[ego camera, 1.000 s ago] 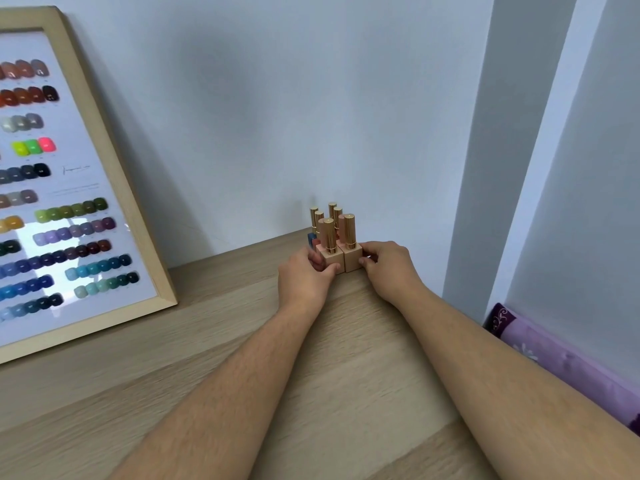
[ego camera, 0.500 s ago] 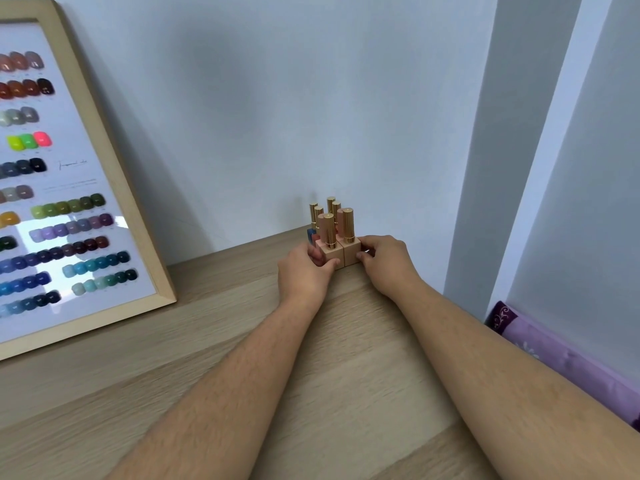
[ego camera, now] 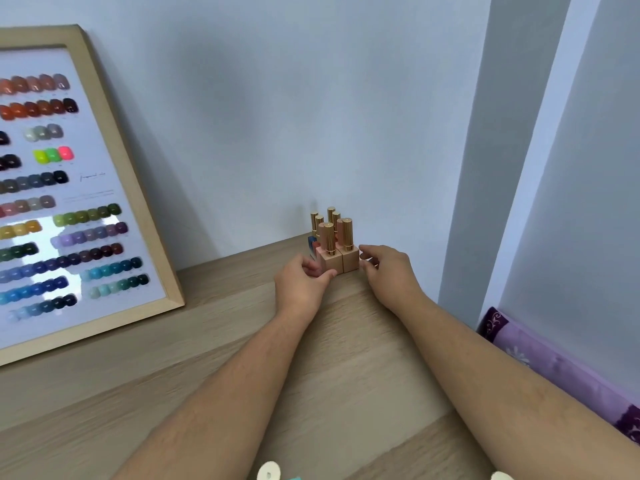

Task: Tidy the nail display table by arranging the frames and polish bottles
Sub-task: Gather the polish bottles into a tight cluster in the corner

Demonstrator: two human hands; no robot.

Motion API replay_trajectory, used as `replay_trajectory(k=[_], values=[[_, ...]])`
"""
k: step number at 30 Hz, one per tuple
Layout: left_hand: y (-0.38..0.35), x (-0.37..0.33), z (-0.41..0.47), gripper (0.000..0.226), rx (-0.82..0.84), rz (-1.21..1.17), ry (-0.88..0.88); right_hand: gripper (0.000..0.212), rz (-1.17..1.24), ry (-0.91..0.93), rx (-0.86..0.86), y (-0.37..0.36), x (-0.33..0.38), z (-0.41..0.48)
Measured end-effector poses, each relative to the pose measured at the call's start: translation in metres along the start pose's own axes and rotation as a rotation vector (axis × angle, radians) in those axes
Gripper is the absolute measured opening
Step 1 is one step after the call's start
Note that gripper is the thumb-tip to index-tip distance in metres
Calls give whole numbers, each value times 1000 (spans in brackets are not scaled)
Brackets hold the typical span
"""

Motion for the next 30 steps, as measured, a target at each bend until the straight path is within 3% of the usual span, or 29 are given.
replay_trajectory(k=[7, 13, 18, 24, 30], values=[[65, -14, -39, 15, 83, -137, -124, 25, 244, -15, -43, 57, 44, -46], [129, 1, -106, 5, 174, -304, -195, 15, 398, 27, -31, 105, 82, -136], [138, 37, -171, 36, 373, -412, -122, 17, 508, -12, -107, 118, 69, -222], [131, 53, -211, 42, 583, -254, -220, 38, 321, -62, -38, 110, 59, -280], [122, 52, -218, 25, 448, -186, -212, 24, 122, -75, -99, 101, 58, -288]])
Point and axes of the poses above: each hand's wrist, its own z-axis towards the middle knuckle, its own y-axis out of the back of the hand, x = y × z, the point moved 6 cm from there along z, towards the middle knuckle, and after that the axes turned 14 degrees about z, right-handed, at the moved point
